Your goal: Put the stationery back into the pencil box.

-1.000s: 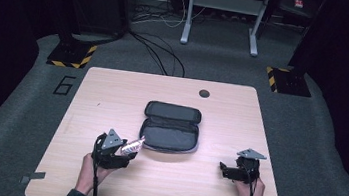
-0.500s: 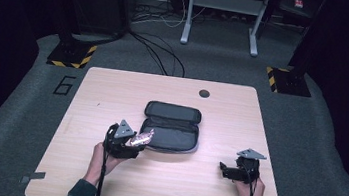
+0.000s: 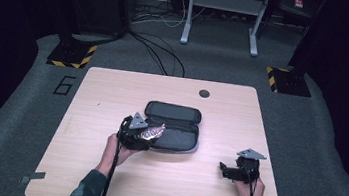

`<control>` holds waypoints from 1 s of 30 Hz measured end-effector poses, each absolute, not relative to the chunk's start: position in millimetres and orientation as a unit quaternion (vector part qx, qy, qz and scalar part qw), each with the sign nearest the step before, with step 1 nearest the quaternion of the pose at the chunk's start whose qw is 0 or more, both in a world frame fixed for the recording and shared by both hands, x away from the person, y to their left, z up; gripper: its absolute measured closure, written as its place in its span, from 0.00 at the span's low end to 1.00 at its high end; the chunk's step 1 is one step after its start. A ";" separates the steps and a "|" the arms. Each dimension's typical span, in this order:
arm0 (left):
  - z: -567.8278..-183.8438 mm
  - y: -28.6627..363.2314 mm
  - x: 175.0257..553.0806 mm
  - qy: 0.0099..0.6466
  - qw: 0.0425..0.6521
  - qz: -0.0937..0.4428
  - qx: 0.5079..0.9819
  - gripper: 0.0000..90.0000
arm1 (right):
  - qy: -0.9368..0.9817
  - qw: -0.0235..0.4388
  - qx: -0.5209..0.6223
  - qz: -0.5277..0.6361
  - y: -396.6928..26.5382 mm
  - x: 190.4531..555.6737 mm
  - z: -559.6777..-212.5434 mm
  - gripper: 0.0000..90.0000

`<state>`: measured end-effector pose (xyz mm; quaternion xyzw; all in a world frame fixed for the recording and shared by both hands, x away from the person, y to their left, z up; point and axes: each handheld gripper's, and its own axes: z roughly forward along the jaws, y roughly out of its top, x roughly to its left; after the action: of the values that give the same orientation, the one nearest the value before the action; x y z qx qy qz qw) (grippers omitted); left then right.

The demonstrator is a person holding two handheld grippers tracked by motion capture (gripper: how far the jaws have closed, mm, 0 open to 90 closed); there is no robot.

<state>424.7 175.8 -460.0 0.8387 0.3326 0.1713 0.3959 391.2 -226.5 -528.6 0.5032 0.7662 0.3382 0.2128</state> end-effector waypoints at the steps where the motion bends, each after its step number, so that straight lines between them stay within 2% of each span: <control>1: -460.9 174.4 426.0 0.333 0.395 0.174 0.838 0.44 | 0.766 0.213 0.503 0.338 -226.5 391.2 -528.6 0.08; 30: -492.6 138.9 459.9 0.331 0.369 0.149 0.855 0.44 | 0.766 0.214 0.503 0.338 -226.3 391.1 -528.6 0.08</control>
<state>459.9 138.9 -492.6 0.8554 0.3312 0.1493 0.3692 391.1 -226.3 -528.6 0.5032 0.7661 0.3378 0.2139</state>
